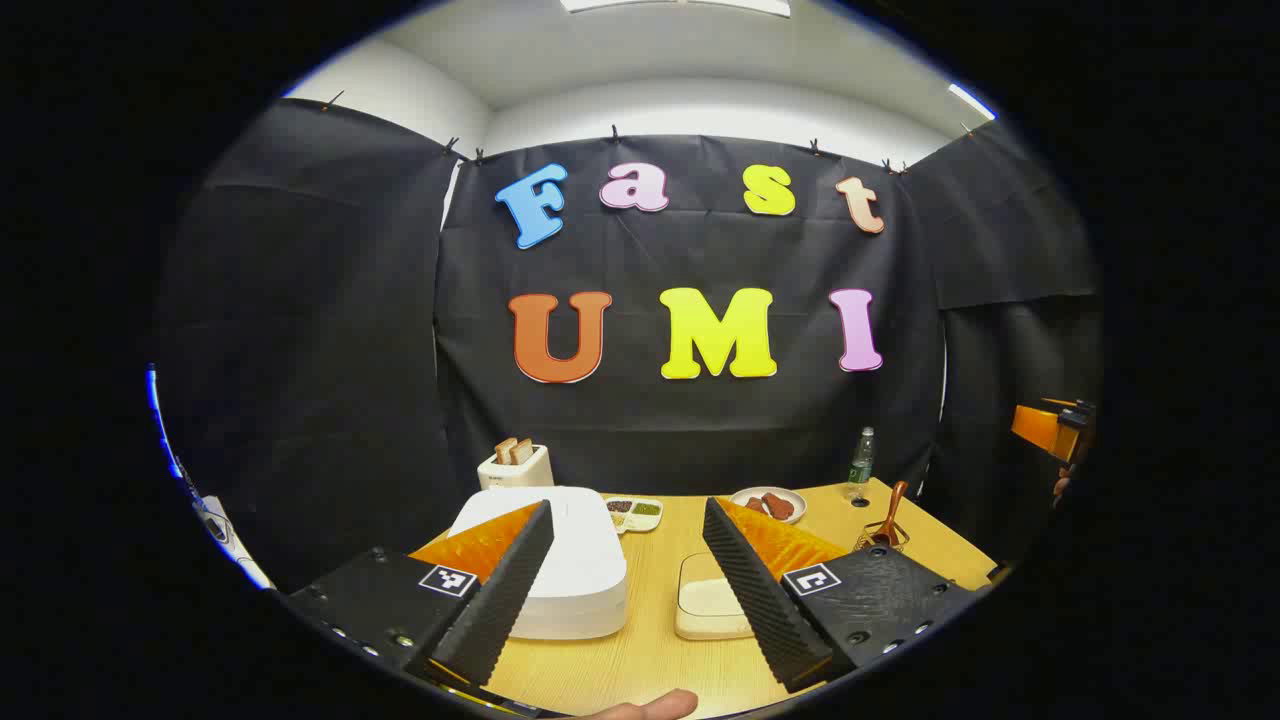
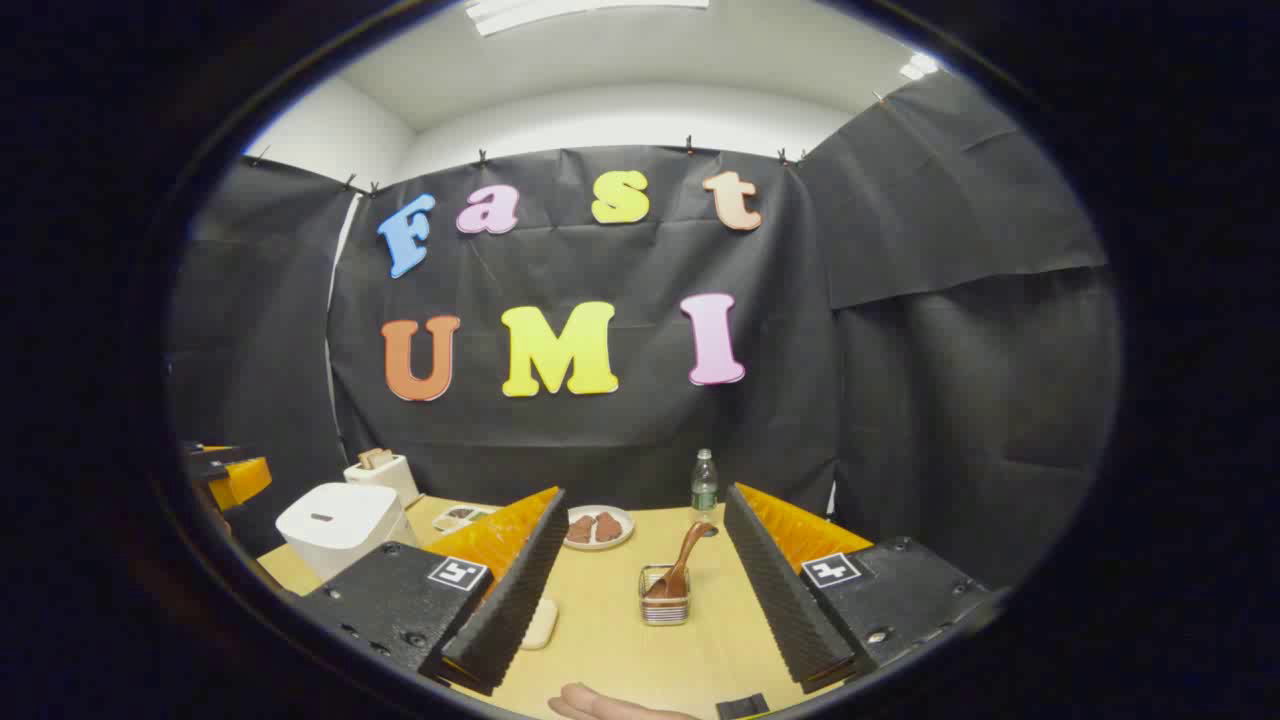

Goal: Close the left gripper, press the button to open the rice cooker; take a wooden spoon from the chopstick holder with the right hand, scoop a spoonful of rice and pour it into the rice cooker, then put the wooden spoon back into the chopstick holder.

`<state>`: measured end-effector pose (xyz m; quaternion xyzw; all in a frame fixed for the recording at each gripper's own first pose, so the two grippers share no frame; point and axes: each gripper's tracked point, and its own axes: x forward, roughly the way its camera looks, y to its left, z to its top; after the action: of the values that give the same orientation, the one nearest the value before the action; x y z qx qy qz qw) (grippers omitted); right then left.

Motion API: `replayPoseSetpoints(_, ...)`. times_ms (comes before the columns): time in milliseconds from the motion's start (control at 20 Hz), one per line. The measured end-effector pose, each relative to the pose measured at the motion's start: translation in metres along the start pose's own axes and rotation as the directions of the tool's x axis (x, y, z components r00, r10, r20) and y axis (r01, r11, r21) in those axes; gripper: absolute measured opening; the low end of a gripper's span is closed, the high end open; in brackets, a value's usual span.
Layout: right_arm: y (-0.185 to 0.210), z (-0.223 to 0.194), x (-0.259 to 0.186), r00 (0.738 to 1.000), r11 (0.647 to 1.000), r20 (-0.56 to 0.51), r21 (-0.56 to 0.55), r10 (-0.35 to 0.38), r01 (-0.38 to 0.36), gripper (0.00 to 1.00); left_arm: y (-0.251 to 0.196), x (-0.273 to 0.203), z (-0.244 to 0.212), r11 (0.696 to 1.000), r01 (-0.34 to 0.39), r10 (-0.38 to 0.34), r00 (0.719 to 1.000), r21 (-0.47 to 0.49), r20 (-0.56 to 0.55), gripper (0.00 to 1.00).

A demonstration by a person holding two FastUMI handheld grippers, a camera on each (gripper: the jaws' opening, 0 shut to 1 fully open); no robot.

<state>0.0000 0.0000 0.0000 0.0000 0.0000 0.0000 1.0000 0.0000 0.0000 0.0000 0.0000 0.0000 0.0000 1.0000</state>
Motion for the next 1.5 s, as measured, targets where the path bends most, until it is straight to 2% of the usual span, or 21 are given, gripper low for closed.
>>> replayPoseSetpoints(500, -0.013, 0.007, 0.003, 0.999, 0.998, 0.020, -0.049, -0.041, 0.042, 0.99, 0.014, 0.002, 0.013, 1.000, -0.018, 0.018, 1.000, -0.001, 0.003, 0.96)
replayPoseSetpoints(700, -0.012, 0.002, 0.005, 0.999, 0.999, 0.021, -0.032, -0.034, 0.035, 0.99, 0.017, 0.004, 0.013, 1.000, 0.003, -0.002, 1.000, -0.024, 0.019, 0.96)
replayPoseSetpoints(900, -0.010, 0.001, 0.013, 0.999, 0.999, 0.041, -0.039, -0.025, 0.026, 0.99, 0.031, 0.009, 0.012, 0.999, -0.050, 0.050, 0.998, -0.013, 0.041, 0.95)
replayPoseSetpoints(1000, -0.007, 0.001, 0.019, 0.999, 0.999, 0.053, -0.036, -0.012, 0.014, 0.99, 0.023, 0.011, 0.007, 0.999, -0.023, 0.024, 0.999, -0.041, 0.039, 0.95)
replayPoseSetpoints(1100, -0.005, -0.002, 0.024, 0.998, 0.999, 0.063, -0.033, 0.006, -0.004, 0.99, 0.024, 0.015, 0.000, 0.999, -0.008, 0.009, 1.000, -0.050, 0.019, 0.86)
replayPoseSetpoints(1200, -0.005, -0.001, 0.029, 0.996, 0.999, 0.084, -0.052, 0.021, -0.016, 0.99, 0.034, 0.018, -0.003, 0.999, -0.029, 0.029, 1.000, -0.035, 0.002, 0.85)
replayPoseSetpoints(1250, -0.009, 0.001, 0.032, 0.994, 0.998, 0.105, -0.058, 0.021, -0.015, 0.99, 0.031, 0.020, -0.003, 1.000, -0.018, 0.018, 1.000, -0.022, 0.001, 0.72)
replayPoseSetpoints(1300, -0.011, 0.002, 0.035, 0.993, 0.998, 0.118, -0.062, 0.020, -0.013, 0.99, 0.032, 0.023, -0.003, 1.000, -0.018, 0.018, 1.000, -0.013, 0.003, 0.75)
replayPoseSetpoints(1350, -0.013, -0.002, 0.037, 0.992, 0.998, 0.123, -0.066, 0.020, -0.012, 0.99, 0.037, 0.026, -0.003, 0.999, -0.037, 0.037, 0.999, -0.003, 0.008, 0.65)
replayPoseSetpoints(1500, -0.014, -0.009, 0.045, 0.992, 0.997, 0.126, -0.068, 0.030, -0.021, 0.98, 0.045, 0.041, -0.010, 0.998, -0.061, 0.061, 0.998, 0.010, -0.002, 0.63)
